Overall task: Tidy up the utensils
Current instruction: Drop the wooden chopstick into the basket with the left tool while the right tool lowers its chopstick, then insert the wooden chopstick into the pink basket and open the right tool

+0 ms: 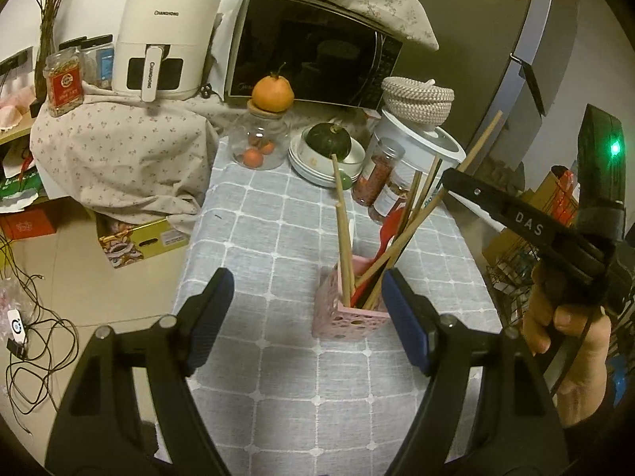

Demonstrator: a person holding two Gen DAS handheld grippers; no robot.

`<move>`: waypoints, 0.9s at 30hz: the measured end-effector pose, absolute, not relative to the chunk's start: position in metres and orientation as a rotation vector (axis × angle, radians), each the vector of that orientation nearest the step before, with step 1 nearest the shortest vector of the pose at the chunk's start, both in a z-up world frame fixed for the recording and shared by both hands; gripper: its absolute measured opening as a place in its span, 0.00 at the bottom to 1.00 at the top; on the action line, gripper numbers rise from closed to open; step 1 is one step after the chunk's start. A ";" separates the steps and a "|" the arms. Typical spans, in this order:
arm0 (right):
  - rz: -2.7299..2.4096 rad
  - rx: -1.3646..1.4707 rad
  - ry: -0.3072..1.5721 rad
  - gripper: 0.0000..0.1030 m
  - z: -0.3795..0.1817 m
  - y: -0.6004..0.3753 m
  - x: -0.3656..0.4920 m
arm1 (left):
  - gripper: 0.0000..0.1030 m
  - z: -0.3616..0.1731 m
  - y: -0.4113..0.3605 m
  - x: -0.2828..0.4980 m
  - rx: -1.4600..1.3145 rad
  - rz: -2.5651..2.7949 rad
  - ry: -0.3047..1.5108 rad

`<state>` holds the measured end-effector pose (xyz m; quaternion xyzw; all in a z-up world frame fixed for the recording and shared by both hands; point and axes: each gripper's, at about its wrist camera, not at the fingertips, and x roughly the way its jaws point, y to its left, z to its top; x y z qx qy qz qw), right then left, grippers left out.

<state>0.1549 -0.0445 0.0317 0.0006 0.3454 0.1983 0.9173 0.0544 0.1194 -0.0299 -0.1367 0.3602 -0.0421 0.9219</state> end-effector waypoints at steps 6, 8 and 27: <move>0.405 -0.023 0.677 0.06 0.039 -0.039 0.155 | 0.75 -0.030 0.118 0.055 -0.279 -0.090 0.739; 0.403 -0.040 0.678 0.06 0.038 -0.036 0.157 | 0.75 -0.031 0.118 0.054 -0.281 -0.090 0.741; 0.410 0.025 0.787 0.15 0.017 -0.041 0.174 | 0.75 -0.035 0.114 0.057 -0.262 -0.091 0.773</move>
